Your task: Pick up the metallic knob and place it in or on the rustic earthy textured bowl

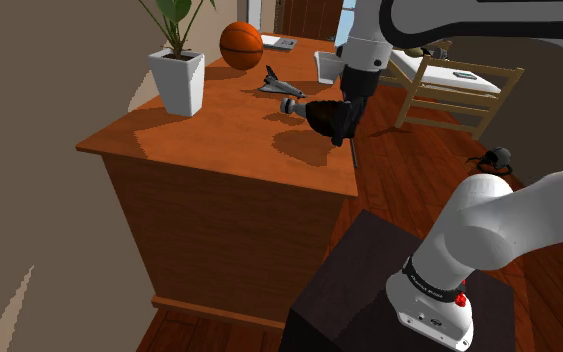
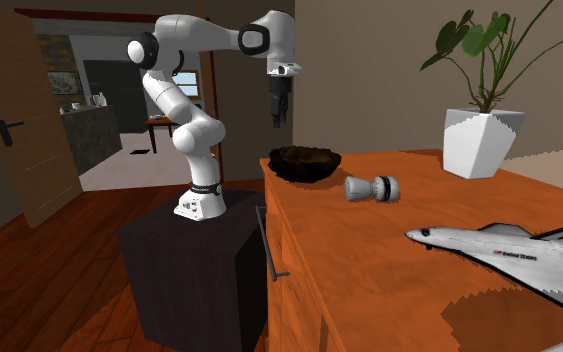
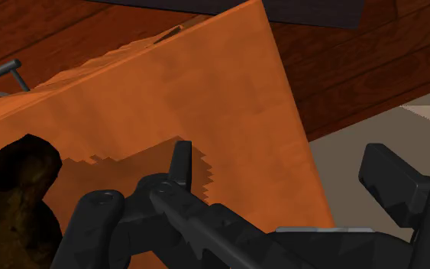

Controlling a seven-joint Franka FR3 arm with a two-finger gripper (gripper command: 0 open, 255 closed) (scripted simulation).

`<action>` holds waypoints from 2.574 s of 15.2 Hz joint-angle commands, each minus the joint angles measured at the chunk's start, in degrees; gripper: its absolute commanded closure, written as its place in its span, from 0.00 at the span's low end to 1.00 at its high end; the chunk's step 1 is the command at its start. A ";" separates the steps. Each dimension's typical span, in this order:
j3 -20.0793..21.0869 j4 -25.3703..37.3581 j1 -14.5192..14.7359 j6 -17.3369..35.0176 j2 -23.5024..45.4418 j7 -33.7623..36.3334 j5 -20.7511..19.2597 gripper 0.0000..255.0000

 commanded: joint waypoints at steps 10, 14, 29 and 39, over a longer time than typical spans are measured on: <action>-6.98 8.04 -2.34 8.46 15.57 -10.96 -4.97 0.00; -9.63 13.50 -2.96 11.20 23.19 -15.62 -5.73 0.00; -15.46 45.13 -6.90 13.00 54.76 -32.65 -1.06 0.00; -15.38 52.79 -9.01 15.05 64.12 -36.10 1.08 0.00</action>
